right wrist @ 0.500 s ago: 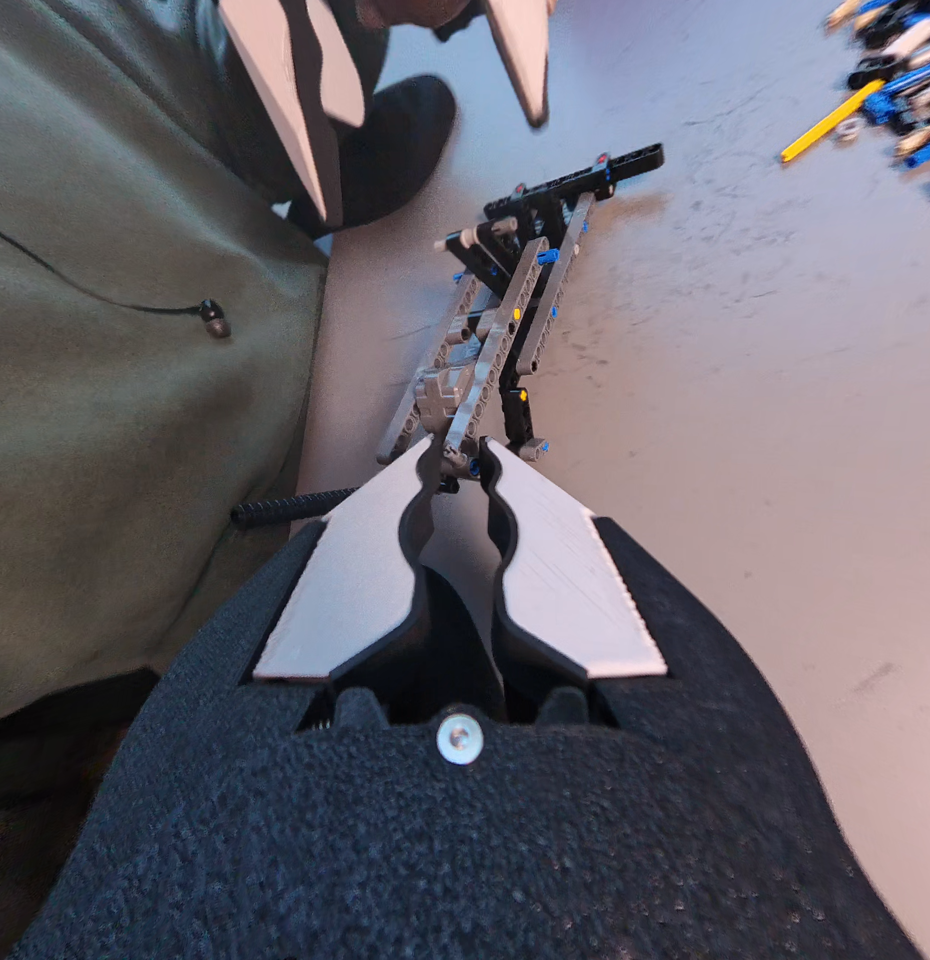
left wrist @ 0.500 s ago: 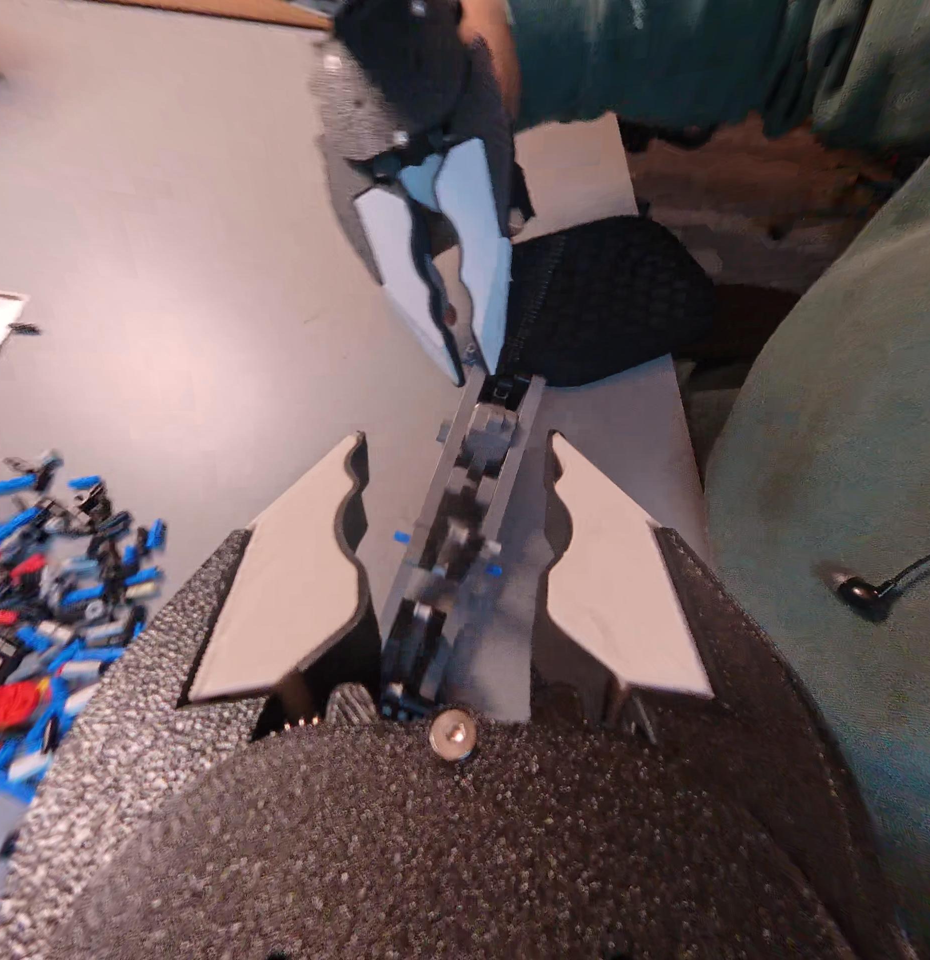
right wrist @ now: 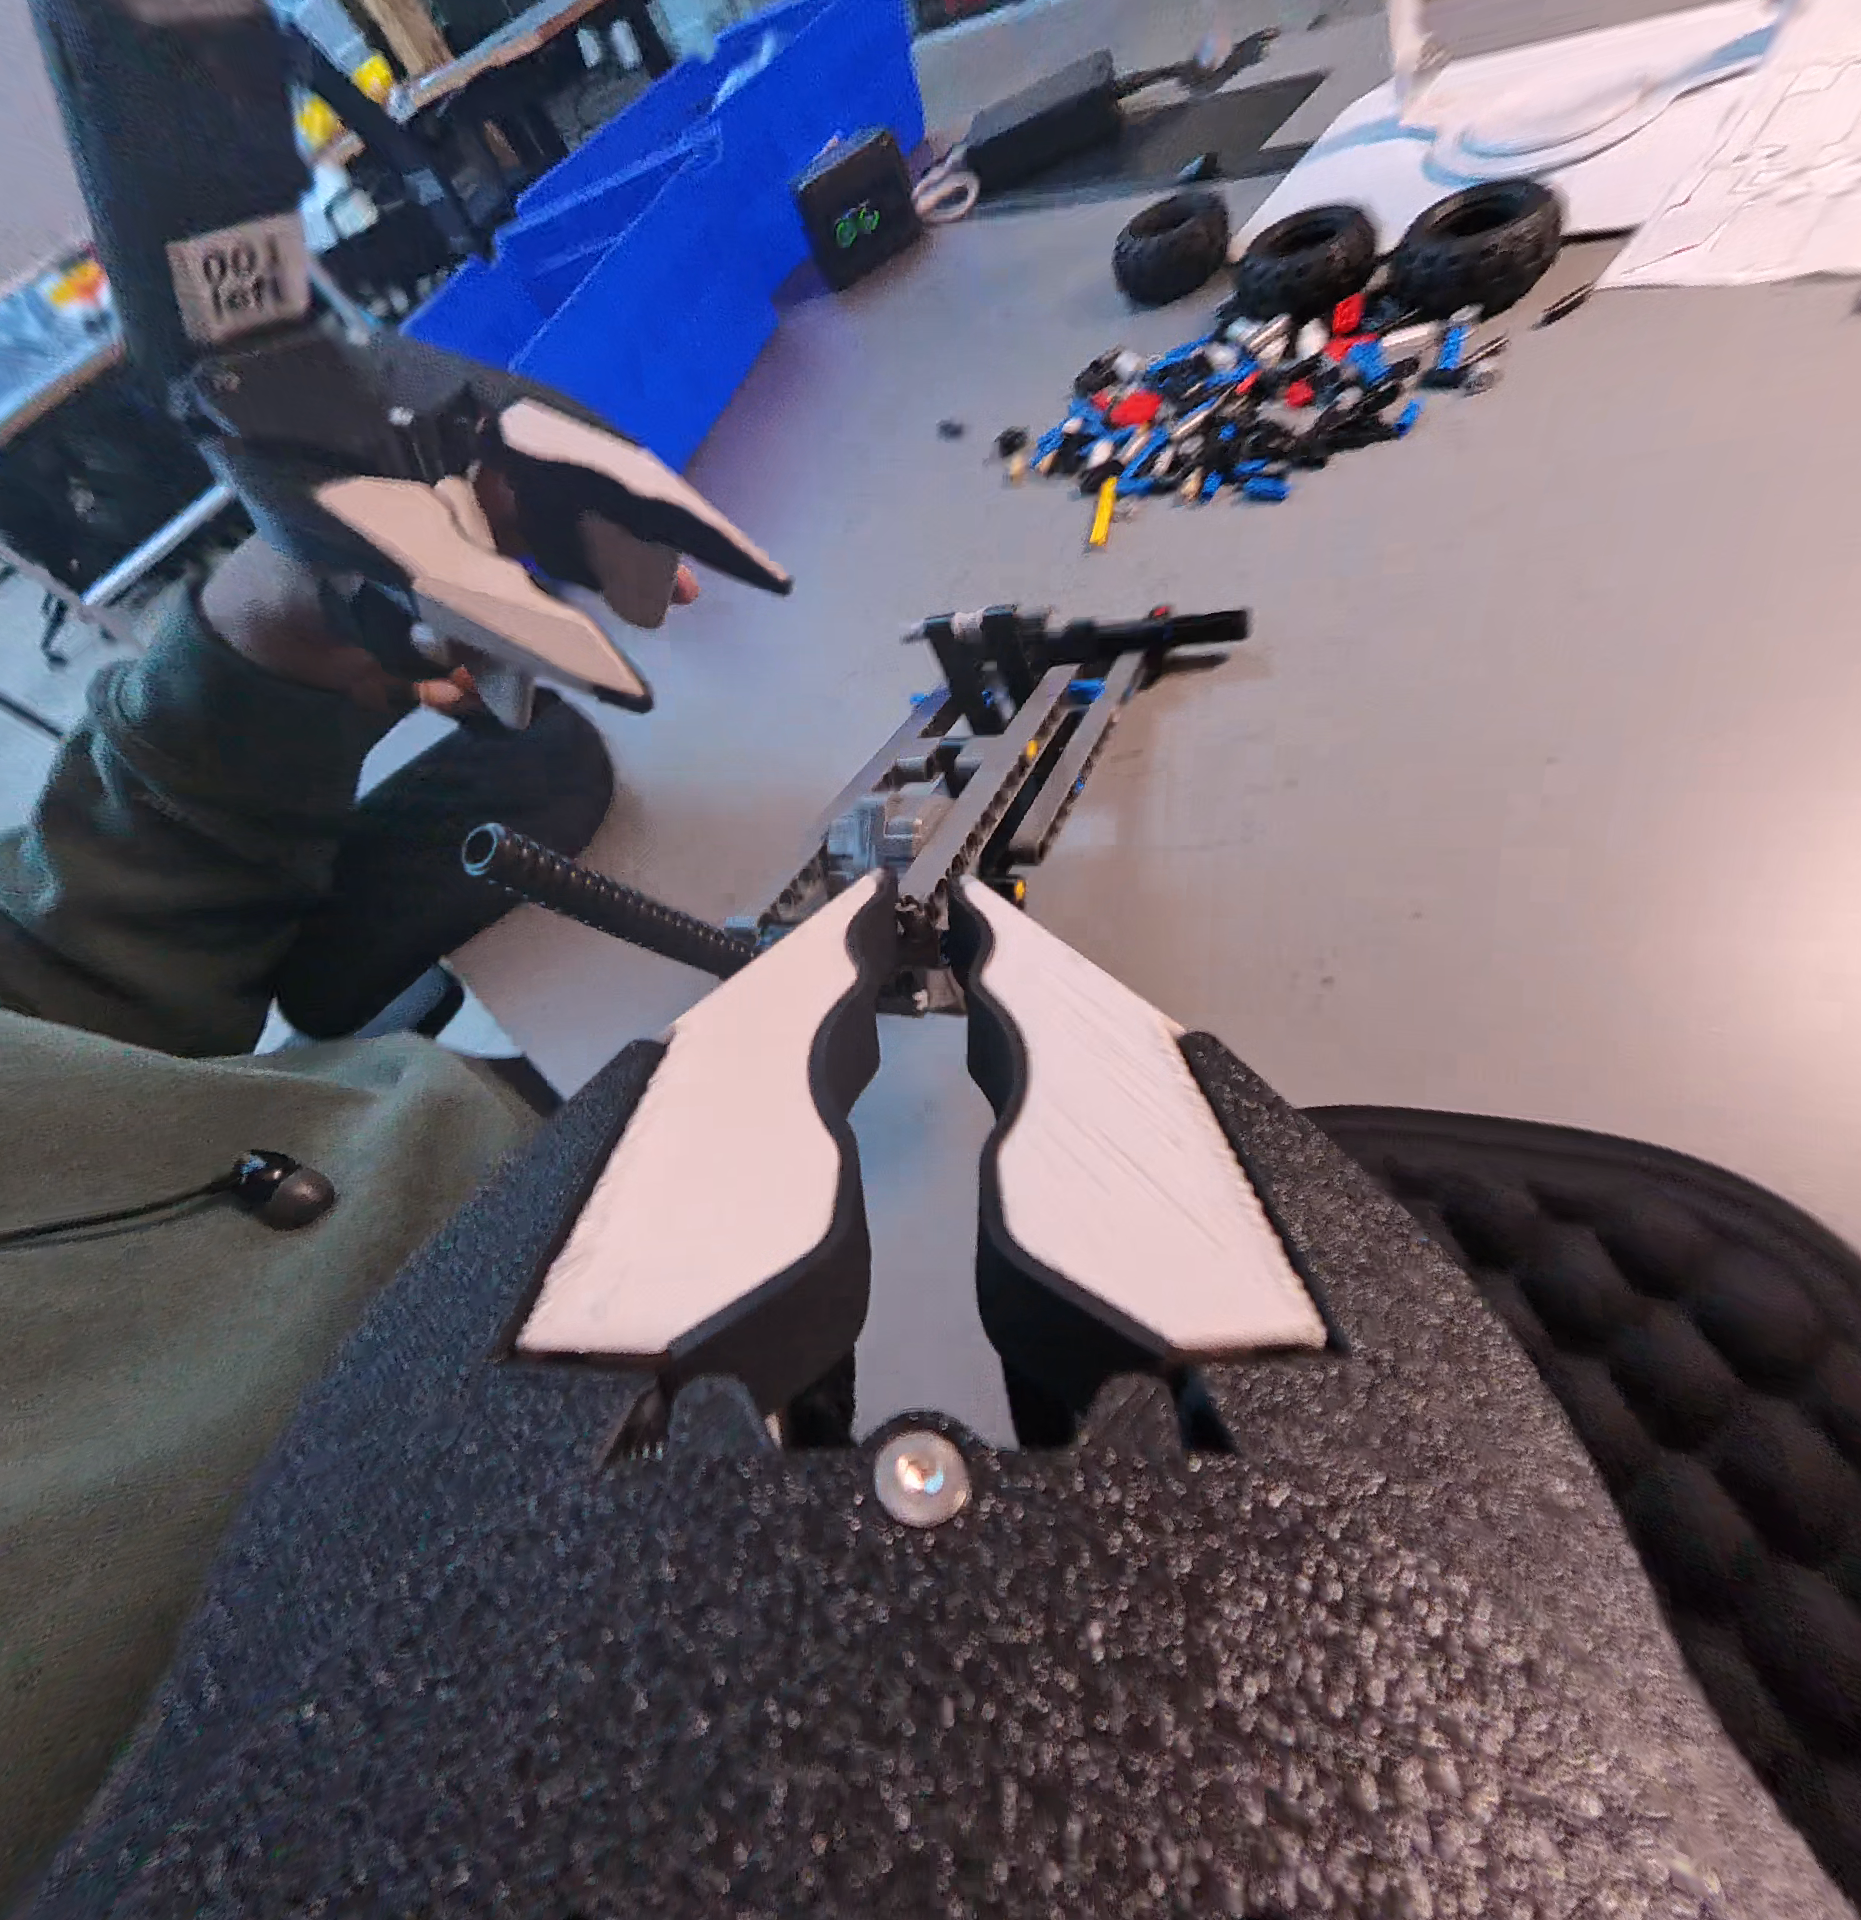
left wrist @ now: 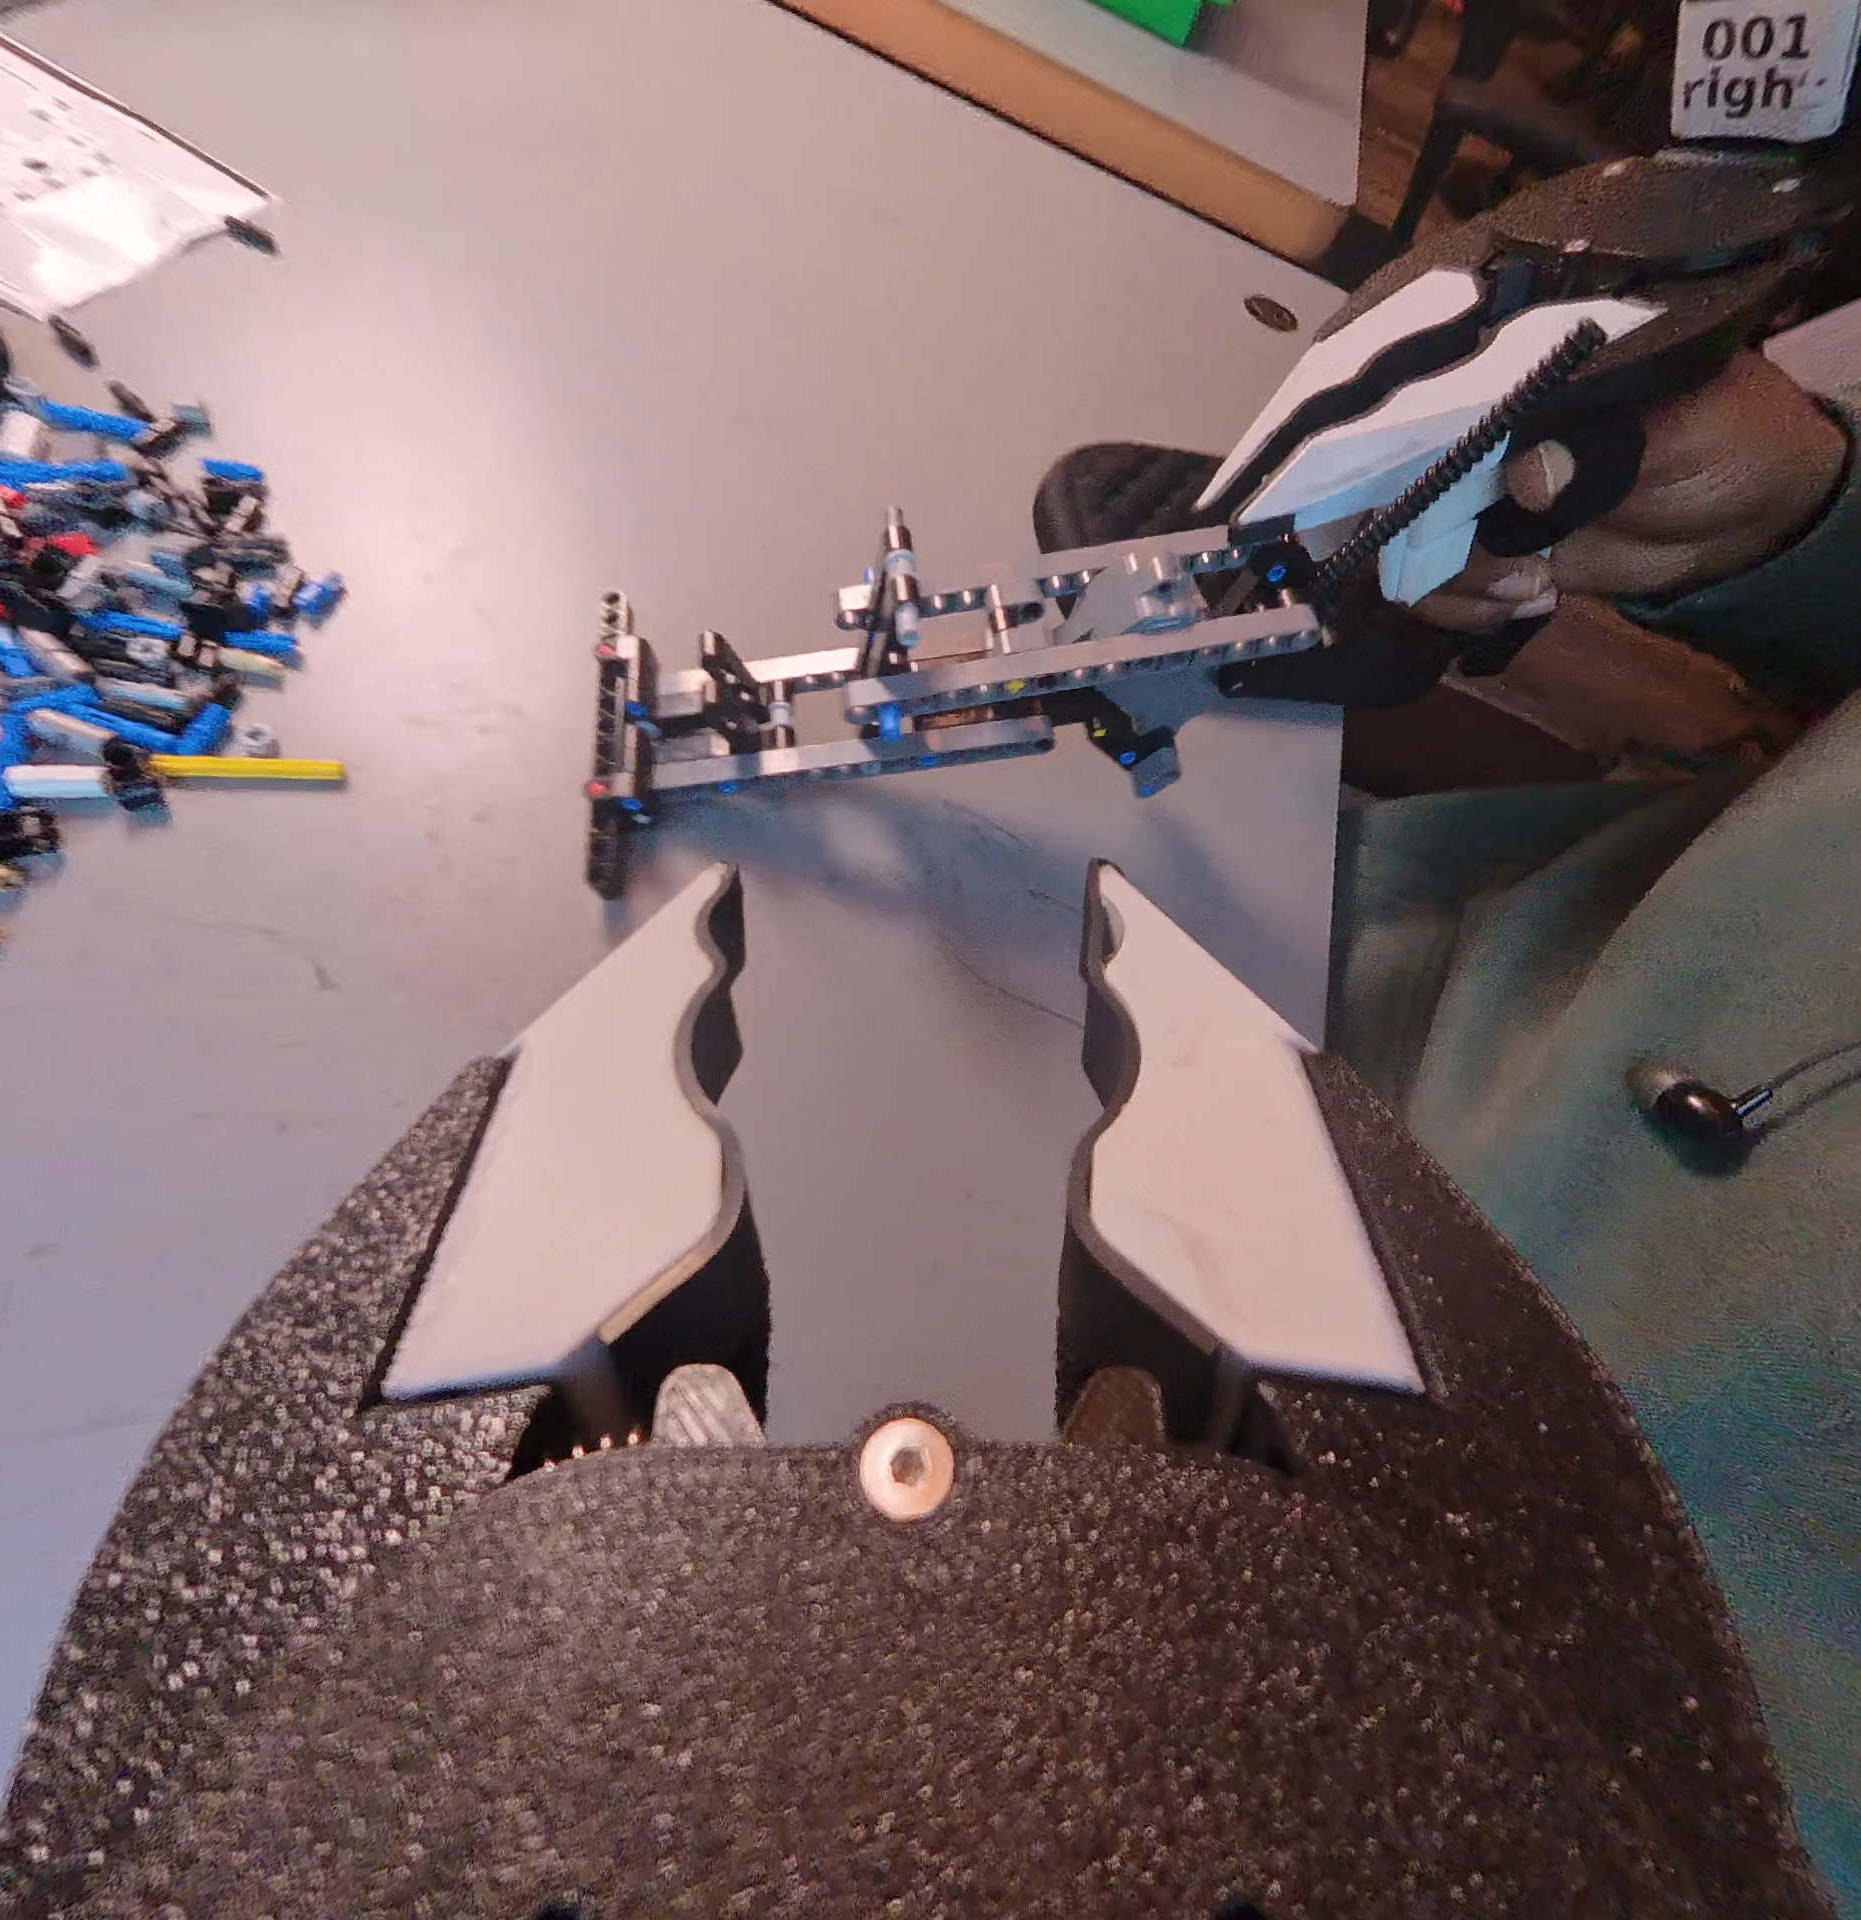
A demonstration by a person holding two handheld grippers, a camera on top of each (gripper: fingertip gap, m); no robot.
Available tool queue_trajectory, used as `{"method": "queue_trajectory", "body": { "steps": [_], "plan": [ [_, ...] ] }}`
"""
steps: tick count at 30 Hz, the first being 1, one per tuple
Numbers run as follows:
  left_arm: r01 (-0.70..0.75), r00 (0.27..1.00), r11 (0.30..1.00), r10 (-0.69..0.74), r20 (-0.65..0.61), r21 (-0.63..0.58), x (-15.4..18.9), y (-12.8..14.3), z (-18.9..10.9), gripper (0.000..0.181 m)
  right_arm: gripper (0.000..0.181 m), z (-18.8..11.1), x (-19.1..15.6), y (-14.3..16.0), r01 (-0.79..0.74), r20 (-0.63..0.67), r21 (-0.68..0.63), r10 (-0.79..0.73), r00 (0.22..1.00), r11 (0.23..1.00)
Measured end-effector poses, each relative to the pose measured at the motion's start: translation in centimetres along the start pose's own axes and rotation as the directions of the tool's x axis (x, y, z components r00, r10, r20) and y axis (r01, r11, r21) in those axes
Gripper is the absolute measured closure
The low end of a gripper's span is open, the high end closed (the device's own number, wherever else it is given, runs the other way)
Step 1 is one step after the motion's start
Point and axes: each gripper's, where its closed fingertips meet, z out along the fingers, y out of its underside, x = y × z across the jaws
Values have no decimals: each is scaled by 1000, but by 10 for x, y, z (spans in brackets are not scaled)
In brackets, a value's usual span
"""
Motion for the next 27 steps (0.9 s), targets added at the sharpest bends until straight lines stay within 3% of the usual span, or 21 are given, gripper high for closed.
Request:
{"method": "queue_trajectory", "body": {
  "steps": [4,6,10,14,15,17,18,20,23,27],
  "plan": [
    [8,998,995,-14,-66,-95,22,19,18,118,159,20,-54,22,104,242,-102,-77,967,989],
    [15,997,994,-23,-71,-113,27,23,19,118,150,17,-64,15,193,361,-99,-145,921,976],
    [31,997,997,-36,-61,-76,30,20,13,117,155,26,-31,-15,504,399,-52,-445,802,862],
    [47,998,997,-49,-26,-65,25,22,13,117,141,75,-3,-20,673,458,-147,-553,696,725],
    [48,999,997,-49,-20,-59,25,21,13,117,142,88,-4,-14,680,498,-183,-529,687,710],
    [46,999,998,-46,-9,-40,25,18,9,117,172,105,-7,-1,710,551,-207,-520,653,673],
    [44,999,999,-44,-2,-30,25,16,7,117,173,110,-11,0,721,549,-187,-538,640,667],
    [43,999,999,-43,16,-6,23,14,0,117,175,119,-3,-13,690,407,-202,-581,704,695],
    [52,998,996,-54,23,70,18,5,-9,114,175,116,15,-37,425,177,-197,-394,902,884],
    [2,998,987,-13,65,159,8,-10,-13,102,175,99,53,-47,306,-116,-144,-323,939,941]
  ]
}}
